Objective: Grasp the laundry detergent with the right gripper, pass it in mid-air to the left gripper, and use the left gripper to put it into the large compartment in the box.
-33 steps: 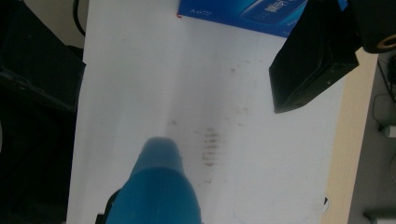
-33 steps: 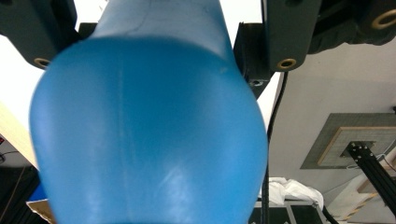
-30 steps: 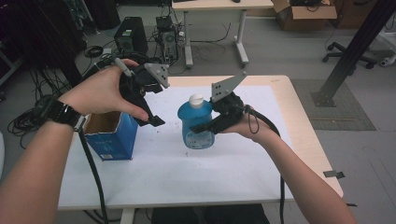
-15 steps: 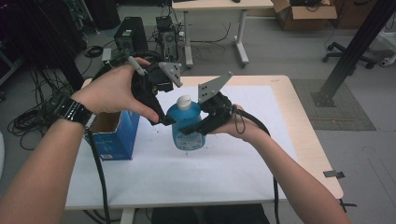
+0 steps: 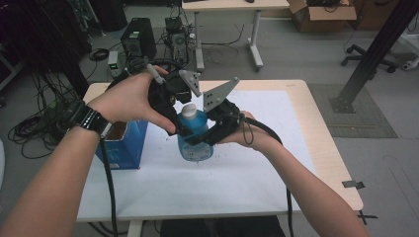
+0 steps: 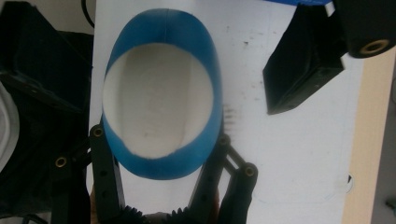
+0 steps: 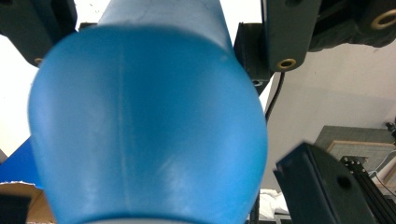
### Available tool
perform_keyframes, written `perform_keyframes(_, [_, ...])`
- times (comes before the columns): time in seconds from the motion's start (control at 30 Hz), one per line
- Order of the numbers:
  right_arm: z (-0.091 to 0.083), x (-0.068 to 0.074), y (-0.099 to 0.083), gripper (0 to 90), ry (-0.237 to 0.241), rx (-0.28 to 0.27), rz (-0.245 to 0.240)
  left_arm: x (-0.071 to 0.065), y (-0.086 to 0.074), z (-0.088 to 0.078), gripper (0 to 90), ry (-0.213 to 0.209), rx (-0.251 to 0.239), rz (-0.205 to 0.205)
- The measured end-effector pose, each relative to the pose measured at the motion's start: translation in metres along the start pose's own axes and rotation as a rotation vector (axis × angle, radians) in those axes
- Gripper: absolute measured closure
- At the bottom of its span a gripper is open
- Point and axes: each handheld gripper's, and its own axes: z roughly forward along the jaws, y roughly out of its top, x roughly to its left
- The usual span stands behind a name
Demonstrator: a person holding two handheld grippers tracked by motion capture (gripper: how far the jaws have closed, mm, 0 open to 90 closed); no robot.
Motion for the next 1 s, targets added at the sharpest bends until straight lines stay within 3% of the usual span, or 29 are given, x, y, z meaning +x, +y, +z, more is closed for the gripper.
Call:
perform_keyframes(0.73, [0.0031, 0.0033, 0.0002, 41.8, 0.000, 0.005, -0.003, -0.0019, 0.0014, 0.0091, 27.2, -0.047, 0.034, -0.014])
perform_keyframes(1.0, [0.0036, 0.0034, -0.0002, 41.8, 0.001, 0.006, -0.008, -0.0015, 0.0013, 0.0090, 29.1, -0.043, 0.039, -0.011])
